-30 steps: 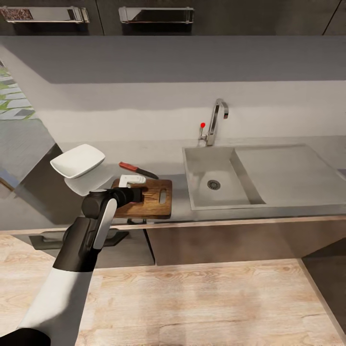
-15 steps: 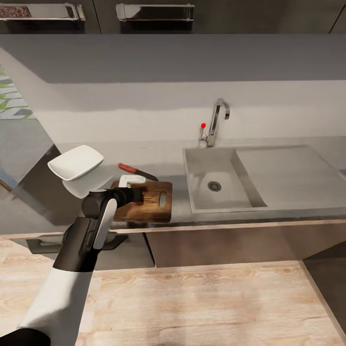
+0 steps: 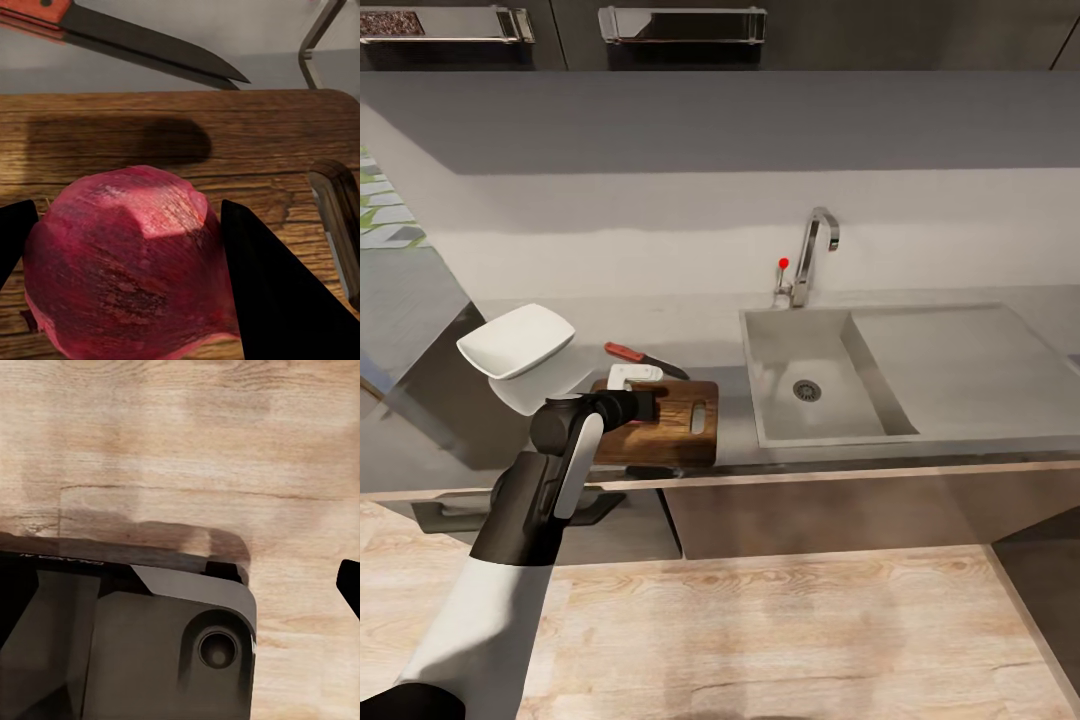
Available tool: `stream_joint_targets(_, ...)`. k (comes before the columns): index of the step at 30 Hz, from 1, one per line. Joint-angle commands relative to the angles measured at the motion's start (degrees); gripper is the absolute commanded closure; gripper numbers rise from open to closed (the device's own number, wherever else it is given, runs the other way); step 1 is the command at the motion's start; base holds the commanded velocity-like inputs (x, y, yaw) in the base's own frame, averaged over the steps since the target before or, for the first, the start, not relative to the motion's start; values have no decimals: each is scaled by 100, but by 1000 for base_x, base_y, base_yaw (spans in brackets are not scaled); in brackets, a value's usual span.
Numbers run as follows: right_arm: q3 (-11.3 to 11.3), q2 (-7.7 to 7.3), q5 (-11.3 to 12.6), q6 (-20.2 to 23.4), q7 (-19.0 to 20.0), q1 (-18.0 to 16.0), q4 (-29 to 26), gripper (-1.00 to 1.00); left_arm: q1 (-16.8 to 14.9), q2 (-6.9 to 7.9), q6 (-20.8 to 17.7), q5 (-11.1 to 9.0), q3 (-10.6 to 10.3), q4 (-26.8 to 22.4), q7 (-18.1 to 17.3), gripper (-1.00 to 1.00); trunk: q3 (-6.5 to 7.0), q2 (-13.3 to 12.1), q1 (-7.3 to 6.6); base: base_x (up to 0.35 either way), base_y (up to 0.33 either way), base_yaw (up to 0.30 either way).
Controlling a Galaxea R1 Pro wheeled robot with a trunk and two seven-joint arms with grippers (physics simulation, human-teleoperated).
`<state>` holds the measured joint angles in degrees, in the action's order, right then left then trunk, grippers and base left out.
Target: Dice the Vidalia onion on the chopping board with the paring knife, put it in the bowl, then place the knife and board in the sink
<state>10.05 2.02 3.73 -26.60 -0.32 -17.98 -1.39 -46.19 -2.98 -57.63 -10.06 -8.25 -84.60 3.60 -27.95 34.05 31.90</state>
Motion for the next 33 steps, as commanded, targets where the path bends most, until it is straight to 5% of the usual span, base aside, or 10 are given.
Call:
stream_joint_targets(1,41,1,40,-21,-3,-4,7,-100,-4,0,-21,-40,-1,-4,26,100,-6,6,2,0,0,0)
stream_joint_targets(6,41,1,40,-21,-3,-4,7,-100,2,7,-21,-33,-1,-22,26,100,-6,6,2,0,0,0)
stream_joint_targets(7,41,1,40,-21,-3,-4,7,-100,24,6,-21,-32,-1,-23,26,-100,-6,6,2,0,0,0)
stream_joint_targets(33,49,-3,29,-29,-3,-4,7,-100,101,0,-21,-23,-1,-52,27,-100,-6,6,2,0,0,0)
